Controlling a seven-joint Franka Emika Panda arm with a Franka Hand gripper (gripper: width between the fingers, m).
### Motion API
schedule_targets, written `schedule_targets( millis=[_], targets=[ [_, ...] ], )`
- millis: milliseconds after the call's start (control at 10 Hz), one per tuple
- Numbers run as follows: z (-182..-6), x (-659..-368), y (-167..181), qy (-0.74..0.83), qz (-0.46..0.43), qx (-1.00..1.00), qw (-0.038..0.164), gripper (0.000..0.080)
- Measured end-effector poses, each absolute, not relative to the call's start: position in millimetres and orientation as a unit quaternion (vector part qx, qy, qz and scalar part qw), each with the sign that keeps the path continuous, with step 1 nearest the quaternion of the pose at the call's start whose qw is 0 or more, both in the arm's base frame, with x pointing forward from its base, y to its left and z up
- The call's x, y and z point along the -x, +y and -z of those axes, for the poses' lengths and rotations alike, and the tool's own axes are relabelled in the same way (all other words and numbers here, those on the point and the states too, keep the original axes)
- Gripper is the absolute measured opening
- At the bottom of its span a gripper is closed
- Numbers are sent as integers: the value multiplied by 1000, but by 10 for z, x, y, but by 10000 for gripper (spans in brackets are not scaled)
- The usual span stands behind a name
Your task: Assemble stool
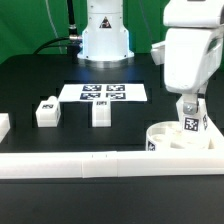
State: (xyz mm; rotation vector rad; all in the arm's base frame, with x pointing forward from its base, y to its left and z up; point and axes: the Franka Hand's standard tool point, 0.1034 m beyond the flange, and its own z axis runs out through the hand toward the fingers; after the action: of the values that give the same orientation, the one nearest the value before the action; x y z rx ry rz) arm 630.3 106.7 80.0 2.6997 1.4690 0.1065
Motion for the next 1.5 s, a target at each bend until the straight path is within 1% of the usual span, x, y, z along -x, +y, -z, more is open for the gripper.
schedule_targets(
  millis=[100,400,1000,1300,1400,1500],
  targets=[
    [-798,-6296,1072,427,-35,-903,31,340],
    [-795,-6278,1076,277,-35,-960,14,340],
    [-793,-6273,1094,94,-37,-995,6,340],
    [-791,-6269,1142,-69,-38,-997,-11,340],
    [-791,-6267,1151,-117,-35,-992,-18,340],
    [-791,-6266,1155,-177,-31,-983,-31,340]
  ],
)
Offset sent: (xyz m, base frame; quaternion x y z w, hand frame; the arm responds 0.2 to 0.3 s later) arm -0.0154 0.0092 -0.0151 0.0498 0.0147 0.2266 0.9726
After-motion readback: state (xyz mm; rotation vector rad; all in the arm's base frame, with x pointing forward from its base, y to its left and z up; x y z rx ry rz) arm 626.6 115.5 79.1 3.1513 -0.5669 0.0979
